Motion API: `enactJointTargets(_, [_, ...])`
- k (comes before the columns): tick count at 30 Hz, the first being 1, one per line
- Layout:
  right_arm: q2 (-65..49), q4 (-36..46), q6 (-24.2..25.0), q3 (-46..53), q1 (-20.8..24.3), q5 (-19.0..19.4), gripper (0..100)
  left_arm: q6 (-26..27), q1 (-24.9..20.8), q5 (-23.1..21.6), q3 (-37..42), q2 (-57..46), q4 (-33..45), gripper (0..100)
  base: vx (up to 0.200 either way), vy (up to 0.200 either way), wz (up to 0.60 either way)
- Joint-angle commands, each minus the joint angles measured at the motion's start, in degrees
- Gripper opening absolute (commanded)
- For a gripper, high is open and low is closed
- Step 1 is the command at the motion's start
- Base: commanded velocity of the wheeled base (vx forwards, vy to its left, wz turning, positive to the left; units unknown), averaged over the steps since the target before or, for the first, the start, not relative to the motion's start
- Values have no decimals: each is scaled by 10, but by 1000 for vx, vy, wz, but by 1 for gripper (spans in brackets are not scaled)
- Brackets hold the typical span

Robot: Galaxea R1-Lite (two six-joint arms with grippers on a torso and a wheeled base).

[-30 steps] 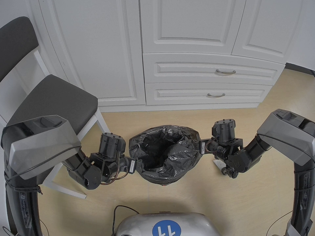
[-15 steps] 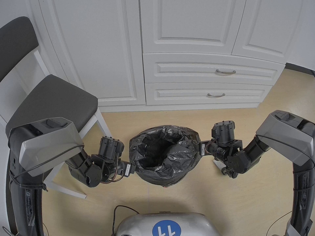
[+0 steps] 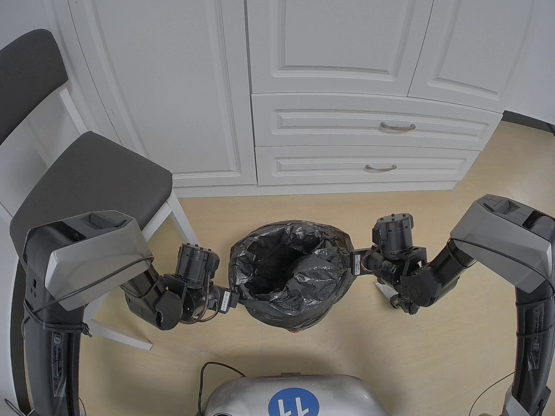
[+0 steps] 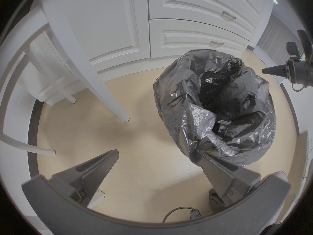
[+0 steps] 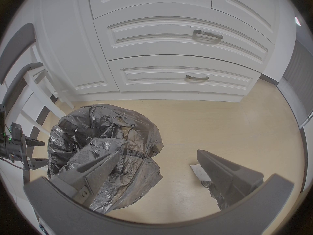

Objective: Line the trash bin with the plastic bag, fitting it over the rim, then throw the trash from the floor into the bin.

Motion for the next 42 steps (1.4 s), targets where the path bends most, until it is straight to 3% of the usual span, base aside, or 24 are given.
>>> enactJointTargets(1, [-2, 0, 0, 2, 1, 0, 100, -3, 6, 0, -15, 30, -3, 100, 0, 0, 0])
enactJointTargets(6, [-3, 0, 0, 5, 5, 0, 100, -4, 10, -2, -13, 32, -8, 100, 0, 0, 0])
enactJointTargets(16, [4, -2, 6, 5, 61, -26, 100, -5, 4, -58, 83, -44, -85, 100, 0, 0, 0])
enactJointTargets(20, [7, -29, 6, -12, 79, -54, 100, -5, -6, -60, 101, -41, -116, 100, 0, 0, 0])
enactJointTargets(24, [22, -36, 5, -34, 84, -57, 100, -5, -10, -61, 106, -40, -122, 100, 0, 0, 0])
enactJointTargets(27, [63, -5, -4, -110, 102, -65, 100, -19, -26, -55, 128, -38, -146, 100, 0, 0, 0])
enactJointTargets(32, [94, 18, -37, -141, 106, -68, 100, -20, -28, -53, 150, -37, -191, 100, 0, 0, 0])
enactJointTargets(34, [101, 18, -55, -151, 106, -87, 100, -20, -32, -53, 155, -37, -201, 100, 0, 0, 0])
enactJointTargets(42, [82, 18, -116, -113, 90, -126, 100, -20, -38, -53, 161, -32, -205, 100, 0, 0, 0])
